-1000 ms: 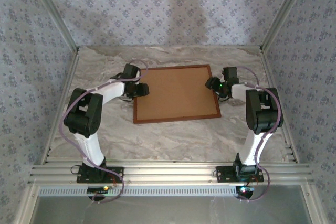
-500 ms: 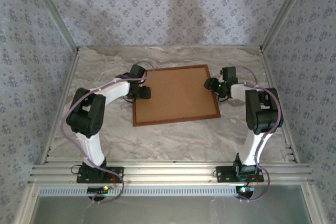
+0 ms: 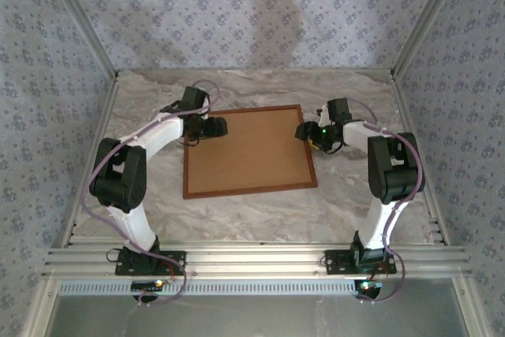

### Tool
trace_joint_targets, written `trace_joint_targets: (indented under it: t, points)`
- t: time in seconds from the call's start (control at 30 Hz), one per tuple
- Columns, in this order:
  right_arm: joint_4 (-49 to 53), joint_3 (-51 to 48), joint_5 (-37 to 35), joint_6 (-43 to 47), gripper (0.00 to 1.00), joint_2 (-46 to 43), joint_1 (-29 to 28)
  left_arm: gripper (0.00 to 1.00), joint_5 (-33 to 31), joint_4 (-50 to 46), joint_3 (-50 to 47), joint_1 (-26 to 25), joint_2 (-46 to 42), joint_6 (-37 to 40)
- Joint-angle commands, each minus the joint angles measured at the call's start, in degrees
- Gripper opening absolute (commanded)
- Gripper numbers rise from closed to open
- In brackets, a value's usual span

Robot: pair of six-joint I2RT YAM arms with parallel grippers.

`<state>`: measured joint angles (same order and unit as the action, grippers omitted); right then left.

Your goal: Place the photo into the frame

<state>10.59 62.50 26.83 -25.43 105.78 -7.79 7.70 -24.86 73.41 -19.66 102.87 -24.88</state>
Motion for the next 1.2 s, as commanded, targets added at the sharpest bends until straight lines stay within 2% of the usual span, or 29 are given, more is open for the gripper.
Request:
trace_joint_targets:
  t: [0.0,0.13,0.4,0.57,0.77,0.97,1.17]
  points:
    - [2.7,2.5,-0.2,2.3,0.70,1.3,0.4,0.78,-2.3,-0.5,1.8,2.1,0.6,0.4]
    - [3.2,3.5,-0.8,2.9,0.71,1.9,0.7,0.78,-5.6,-0.6,2.4,4.7,2.0,1.4]
    - [2.4,4.3,0.2,2.7,0.71,4.1,0.8,0.78,-2.7,-1.3,6.6,7.2,8.0,1.7]
    - [1.8,4.4,1.3,2.2,0.71,5.3,0.6,0.78,-3.6,-1.9,7.5,7.6,10.2,2.2]
    - [1.9,5.1,2.0,1.9,0.71,6.4,0.4,0.78,-0.1,-1.3,6.9,7.5,11.9,1.7]
    - [1.4,5.3,4.8,0.5,0.71,9.3,-1.0,0.73,8.2,1.4,4.2,7.3,12.1,-0.2]
    - [-0.1,5.4,7.3,-0.7,0.69,10.5,-2.2,0.71,11.0,1.5,2.8,6.3,12.8,0.2]
